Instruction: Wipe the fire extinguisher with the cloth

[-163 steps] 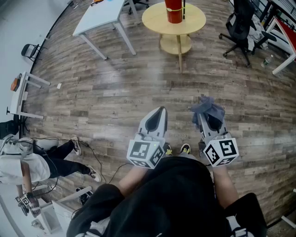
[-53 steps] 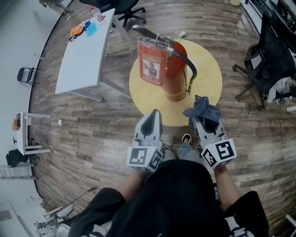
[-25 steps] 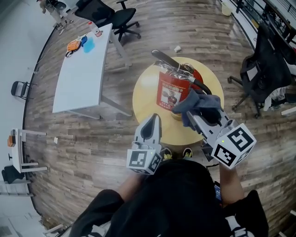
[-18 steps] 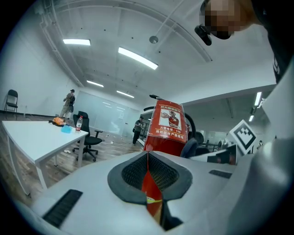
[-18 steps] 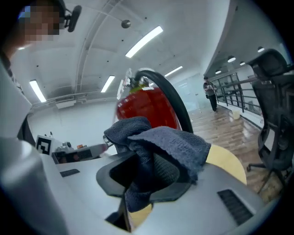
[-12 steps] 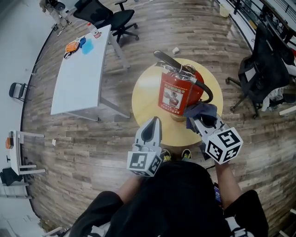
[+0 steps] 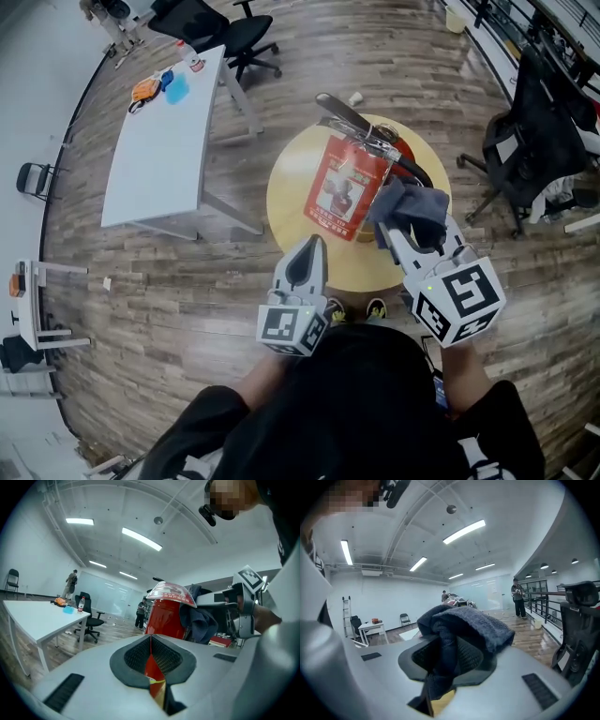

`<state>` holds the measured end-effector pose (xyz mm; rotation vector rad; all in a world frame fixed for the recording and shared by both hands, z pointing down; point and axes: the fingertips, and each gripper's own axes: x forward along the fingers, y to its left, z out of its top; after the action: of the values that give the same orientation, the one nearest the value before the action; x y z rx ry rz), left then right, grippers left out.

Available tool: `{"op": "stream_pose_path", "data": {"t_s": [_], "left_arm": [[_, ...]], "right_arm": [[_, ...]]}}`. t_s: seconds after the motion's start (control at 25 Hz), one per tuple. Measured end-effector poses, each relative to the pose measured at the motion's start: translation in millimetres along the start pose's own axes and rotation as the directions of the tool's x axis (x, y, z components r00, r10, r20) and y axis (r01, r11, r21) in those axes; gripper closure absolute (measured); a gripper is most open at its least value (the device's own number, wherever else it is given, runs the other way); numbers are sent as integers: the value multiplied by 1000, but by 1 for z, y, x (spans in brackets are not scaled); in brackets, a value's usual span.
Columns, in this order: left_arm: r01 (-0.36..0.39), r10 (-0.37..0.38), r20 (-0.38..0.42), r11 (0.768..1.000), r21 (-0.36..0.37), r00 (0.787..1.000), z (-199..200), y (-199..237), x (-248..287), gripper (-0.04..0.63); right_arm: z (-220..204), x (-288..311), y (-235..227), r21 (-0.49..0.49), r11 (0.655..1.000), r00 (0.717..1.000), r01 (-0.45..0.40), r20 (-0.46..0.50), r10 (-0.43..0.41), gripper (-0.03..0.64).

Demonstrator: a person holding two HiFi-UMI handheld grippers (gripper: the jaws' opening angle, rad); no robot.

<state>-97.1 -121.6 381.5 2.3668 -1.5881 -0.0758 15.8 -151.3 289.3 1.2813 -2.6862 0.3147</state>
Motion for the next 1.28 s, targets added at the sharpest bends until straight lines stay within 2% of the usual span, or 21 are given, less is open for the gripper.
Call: {"op": "stream_pose_path", "data": {"t_s": [0.08, 0.24, 0.44, 0.56, 0.64, 0.72, 0.8, 0.92, 1.0, 1.04, 1.16, 1.28], "left_arm": [[-1, 1, -2, 1000, -2, 1000, 0, 1, 0, 571], [-7, 7, -5, 1000, -1, 1000, 1, 4, -3, 571], [-19, 19, -24, 1000, 1, 1000, -5, 13, -12, 571], [-26, 26, -28, 1000, 7, 999, -4, 18, -18, 571], [-28, 28, -25, 1000, 7, 999, -3, 23, -21, 571], [-29, 29, -23, 1000, 4, 999, -2, 28, -22, 571], [-21, 21, -27, 1000, 2, 999, -3, 32, -22, 571], [-4, 4, -30, 1000, -5, 1000, -4, 35, -20, 571], [11, -11, -28, 1000, -10, 1000, -4, 35, -17, 571], [19, -19, -28, 1000, -13, 999, -5, 35, -16, 571], [38, -38, -31, 999, -16, 999, -10, 37, -15, 571], [32, -32, -42, 999, -14, 999, -17, 46, -15, 571]], "right_arm": [[-27, 4, -3, 28, 1000, 998, 12, -62, -11, 517], [-112, 26, -17, 129, 991, 982, 37, -188, -12, 517], [-241, 50, -42, 186, 975, 913, 126, -406, -41, 515], [-284, 61, -44, 188, 974, 882, 126, -470, -24, 515], [-281, 59, -42, 167, 979, 880, 120, -473, -28, 515], [-249, 53, -38, 127, 986, 898, 104, -438, -38, 515], [-196, 41, -33, 67, 994, 929, 88, -366, -57, 515], [-95, 18, -23, -45, 996, 977, 71, -200, -79, 515], [-43, 7, -19, -132, 988, 989, 75, -116, -91, 515], [-30, 4, -18, -179, 980, 990, 83, -99, -101, 515], [-35, 5, -23, -278, 955, 987, 105, -88, -135, 515], [-84, 17, -35, -266, 956, 978, 123, -130, -162, 515]]}}
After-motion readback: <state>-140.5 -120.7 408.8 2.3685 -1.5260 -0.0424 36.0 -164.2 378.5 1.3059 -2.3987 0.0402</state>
